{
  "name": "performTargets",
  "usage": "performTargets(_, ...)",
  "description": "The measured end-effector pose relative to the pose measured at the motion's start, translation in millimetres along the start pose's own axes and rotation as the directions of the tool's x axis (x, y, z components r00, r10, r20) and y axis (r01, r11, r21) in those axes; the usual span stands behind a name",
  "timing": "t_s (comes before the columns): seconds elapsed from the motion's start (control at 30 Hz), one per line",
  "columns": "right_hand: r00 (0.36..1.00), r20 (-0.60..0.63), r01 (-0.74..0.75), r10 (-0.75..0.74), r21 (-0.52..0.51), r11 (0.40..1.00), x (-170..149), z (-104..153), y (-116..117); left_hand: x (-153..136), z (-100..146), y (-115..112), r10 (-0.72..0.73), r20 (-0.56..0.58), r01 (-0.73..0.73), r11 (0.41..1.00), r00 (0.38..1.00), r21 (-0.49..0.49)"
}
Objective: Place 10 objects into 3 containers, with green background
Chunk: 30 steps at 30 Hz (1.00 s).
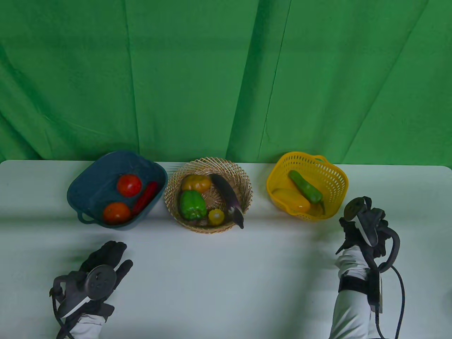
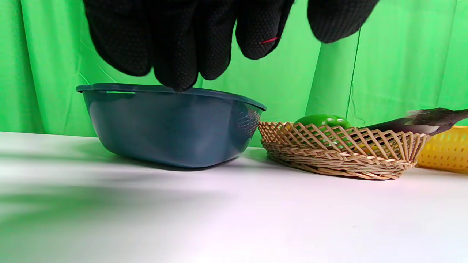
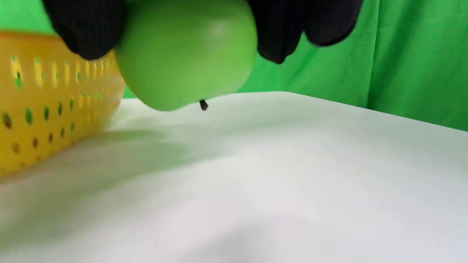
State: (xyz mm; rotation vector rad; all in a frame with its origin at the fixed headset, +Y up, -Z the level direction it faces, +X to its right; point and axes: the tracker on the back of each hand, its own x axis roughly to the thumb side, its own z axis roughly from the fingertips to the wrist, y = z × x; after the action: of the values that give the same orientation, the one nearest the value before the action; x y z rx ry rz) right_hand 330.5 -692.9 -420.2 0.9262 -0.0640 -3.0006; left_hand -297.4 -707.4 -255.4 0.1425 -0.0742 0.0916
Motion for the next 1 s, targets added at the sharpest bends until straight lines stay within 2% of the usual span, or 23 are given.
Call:
performTargets(0.23,1.000,0.010,0.013,-0.012,-0.088,0.996,1.7,13.8,-26.0,1.3,0.4,1.8,0.007,0.008,-0.007,1.000,1.000,0.012)
performTargets(0.57,0.984,0.151,0.127,-0.096,-0.214,0.969,30.7,38.0,-49.6,2.0,-0.2,1.6,0.013,0.021,-0.014,1.000,1.000,0.027)
performTargets(0.7,0.976,0.194,0.137,-0.097,-0.202,0.970,47.6,43.8,-50.3,1.8,-0.6,0.3,0.013,0.023,-0.013,1.000,1.000,0.026)
performTargets(1.0,0.965,0.241,0.144,-0.103,-0.162,0.976,78.7,49.5,-36.5,1.2,-0.6,-1.3,0.013,0.022,-0.013,1.000,1.000,0.027)
